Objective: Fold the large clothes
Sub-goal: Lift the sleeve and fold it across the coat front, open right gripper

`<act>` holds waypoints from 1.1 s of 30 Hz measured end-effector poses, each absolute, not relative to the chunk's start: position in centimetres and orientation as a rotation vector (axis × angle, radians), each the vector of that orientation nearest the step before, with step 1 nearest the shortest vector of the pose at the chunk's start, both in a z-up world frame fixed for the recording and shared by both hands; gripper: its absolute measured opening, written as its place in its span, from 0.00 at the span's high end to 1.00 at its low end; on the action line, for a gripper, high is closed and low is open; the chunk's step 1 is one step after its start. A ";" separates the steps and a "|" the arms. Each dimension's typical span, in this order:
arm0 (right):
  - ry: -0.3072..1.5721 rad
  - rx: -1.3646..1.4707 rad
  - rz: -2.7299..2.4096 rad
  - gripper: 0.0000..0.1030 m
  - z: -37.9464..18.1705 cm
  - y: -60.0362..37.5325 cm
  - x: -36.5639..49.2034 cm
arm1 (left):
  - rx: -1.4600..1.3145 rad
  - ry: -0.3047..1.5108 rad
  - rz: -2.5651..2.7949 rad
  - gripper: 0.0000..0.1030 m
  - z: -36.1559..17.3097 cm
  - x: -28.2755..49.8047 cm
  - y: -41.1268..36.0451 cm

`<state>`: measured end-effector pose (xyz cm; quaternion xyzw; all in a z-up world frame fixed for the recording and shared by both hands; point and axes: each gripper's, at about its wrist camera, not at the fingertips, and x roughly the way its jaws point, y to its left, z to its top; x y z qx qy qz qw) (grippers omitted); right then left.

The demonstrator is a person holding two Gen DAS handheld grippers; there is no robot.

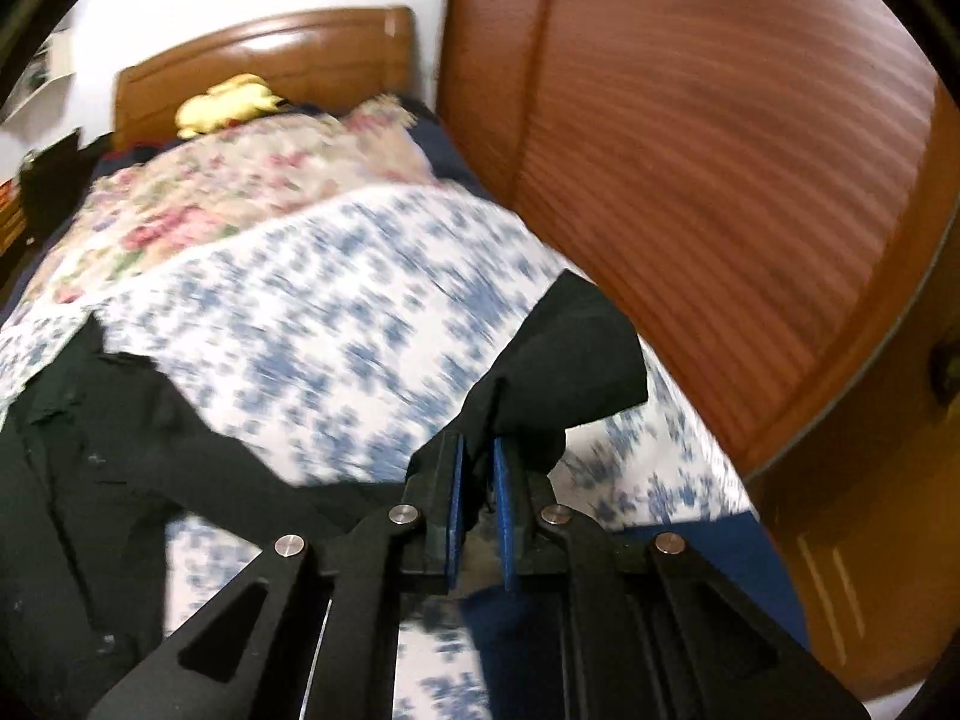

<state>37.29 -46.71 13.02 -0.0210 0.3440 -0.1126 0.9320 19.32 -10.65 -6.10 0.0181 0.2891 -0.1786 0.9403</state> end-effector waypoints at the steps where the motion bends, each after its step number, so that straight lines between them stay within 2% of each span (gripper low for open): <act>1: 0.687 -0.059 -0.214 0.92 13.9 -45.6 36.8 | 0.036 0.586 -0.362 0.23 -6.0 19.2 -10.4; 7: 0.621 -0.141 -0.140 0.92 17.1 -38.9 34.4 | 0.026 0.566 -0.354 0.23 -5.2 18.2 -8.7; 23: 0.464 -0.298 0.086 0.93 21.1 -25.2 25.4 | 0.005 0.518 -0.295 0.23 -3.6 15.7 -3.4; 33: 0.399 -0.336 0.298 0.93 19.0 -22.9 17.6 | -0.017 0.500 -0.227 0.23 -3.4 14.4 0.5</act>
